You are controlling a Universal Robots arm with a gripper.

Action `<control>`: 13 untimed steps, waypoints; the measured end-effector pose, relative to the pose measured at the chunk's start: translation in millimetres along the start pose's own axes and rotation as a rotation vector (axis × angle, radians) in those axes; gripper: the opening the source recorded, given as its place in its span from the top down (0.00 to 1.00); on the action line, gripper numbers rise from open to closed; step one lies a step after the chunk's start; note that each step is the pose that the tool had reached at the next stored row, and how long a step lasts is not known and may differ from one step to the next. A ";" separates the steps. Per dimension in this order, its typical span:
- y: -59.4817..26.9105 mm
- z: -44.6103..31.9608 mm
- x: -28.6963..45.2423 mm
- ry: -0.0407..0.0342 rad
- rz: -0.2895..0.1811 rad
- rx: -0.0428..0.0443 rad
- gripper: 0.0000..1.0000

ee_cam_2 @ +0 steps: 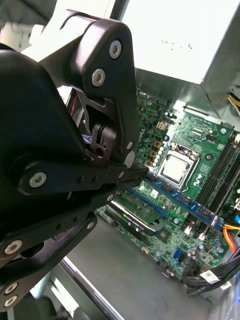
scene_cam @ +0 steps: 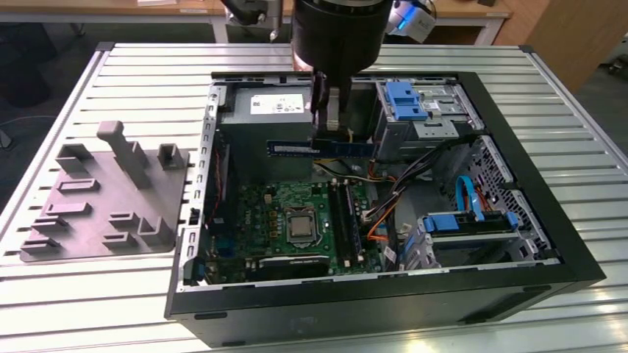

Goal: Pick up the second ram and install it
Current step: 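Insert the second ram into the second slot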

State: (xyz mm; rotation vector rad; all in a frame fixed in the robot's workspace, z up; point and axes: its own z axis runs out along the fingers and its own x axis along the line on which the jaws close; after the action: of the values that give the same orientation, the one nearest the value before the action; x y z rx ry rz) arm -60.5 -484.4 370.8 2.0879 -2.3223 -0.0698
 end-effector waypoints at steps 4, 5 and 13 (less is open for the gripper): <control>0.0 0.4 0.0 -0.0033 0.074 0.0012 0.89; 0.0 0.5 0.0 -0.0041 0.091 0.0016 0.89; -0.1 1.3 0.0 -0.0107 0.237 0.0040 0.89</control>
State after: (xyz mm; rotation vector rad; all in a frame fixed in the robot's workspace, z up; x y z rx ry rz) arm -60.5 -484.4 369.5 1.8015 -2.5574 -0.0727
